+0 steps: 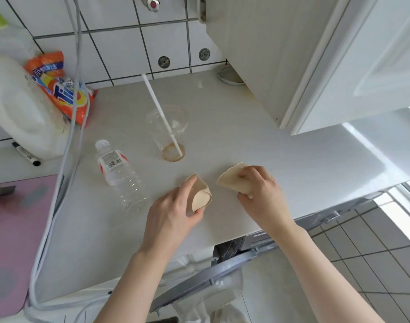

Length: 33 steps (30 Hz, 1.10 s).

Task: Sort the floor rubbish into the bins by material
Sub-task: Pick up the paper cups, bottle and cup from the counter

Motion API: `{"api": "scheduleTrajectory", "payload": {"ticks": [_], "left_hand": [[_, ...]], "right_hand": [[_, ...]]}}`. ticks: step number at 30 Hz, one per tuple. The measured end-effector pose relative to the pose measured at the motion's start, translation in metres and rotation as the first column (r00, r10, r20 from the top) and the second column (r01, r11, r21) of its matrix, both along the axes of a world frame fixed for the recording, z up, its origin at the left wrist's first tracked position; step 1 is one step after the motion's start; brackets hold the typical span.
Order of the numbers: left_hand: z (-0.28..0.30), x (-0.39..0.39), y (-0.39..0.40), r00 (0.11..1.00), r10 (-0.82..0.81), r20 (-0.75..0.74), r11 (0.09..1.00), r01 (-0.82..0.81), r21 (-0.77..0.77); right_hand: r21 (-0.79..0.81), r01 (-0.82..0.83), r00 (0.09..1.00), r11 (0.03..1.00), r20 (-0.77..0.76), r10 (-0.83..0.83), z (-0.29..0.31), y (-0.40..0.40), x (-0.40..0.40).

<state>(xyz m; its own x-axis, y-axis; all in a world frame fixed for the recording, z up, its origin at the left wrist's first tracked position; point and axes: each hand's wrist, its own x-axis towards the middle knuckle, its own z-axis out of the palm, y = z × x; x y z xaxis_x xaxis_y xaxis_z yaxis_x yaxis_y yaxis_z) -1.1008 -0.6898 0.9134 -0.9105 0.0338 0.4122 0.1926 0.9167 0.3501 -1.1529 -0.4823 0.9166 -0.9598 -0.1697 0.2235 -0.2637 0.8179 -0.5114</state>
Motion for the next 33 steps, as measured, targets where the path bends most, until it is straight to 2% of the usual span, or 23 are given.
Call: {"api": "scheduleTrajectory", "payload": {"ticks": [2,4,5,8,12,17,20,26,28,33], "left_hand": [[0.008,0.005,0.0,0.996,0.004,-0.09,0.998,0.002,0.062],[0.016,0.013,-0.001,0.993,0.001,-0.115,0.985,0.019,0.172],[0.021,0.018,0.0,0.996,-0.007,-0.088,0.96,0.032,0.277],[0.036,0.036,0.004,0.998,-0.058,-0.001,0.81,0.048,0.584],[0.045,0.063,0.012,0.988,-0.14,0.064,0.665,0.045,0.745],[0.042,0.102,0.027,0.946,-0.284,0.159,0.541,0.021,0.841],[0.025,0.128,0.035,0.869,-0.435,0.237,0.487,0.005,0.874],[-0.023,0.187,0.079,0.661,-0.628,0.41,0.512,-0.046,0.858],[-0.034,0.208,0.099,0.569,-0.691,0.446,0.534,-0.015,0.845],[-0.054,0.262,0.167,0.383,-0.791,0.477,0.56,0.14,0.816]], "right_hand": [[-0.113,0.03,0.999,0.993,0.033,-0.027,0.012,0.004,0.013],[-0.236,0.048,0.997,0.971,0.069,-0.032,0.026,0.008,0.033],[-0.307,0.055,0.995,0.95,0.101,-0.025,0.034,0.009,0.045],[-0.484,0.129,0.973,0.866,0.229,-0.018,0.054,0.016,0.084],[-0.422,0.238,0.962,0.875,0.223,-0.155,0.054,0.023,0.134],[-0.457,0.413,0.909,0.788,0.265,-0.322,0.045,0.026,0.21],[-0.483,0.525,0.851,0.7,0.299,-0.432,0.038,0.032,0.261],[-0.441,0.74,0.67,0.508,0.413,-0.617,0.013,0.067,0.377],[-0.421,0.794,0.601,0.439,0.435,-0.67,0.005,0.083,0.419],[-0.461,0.868,0.434,0.186,0.519,-0.736,-0.019,0.118,0.518]]}}
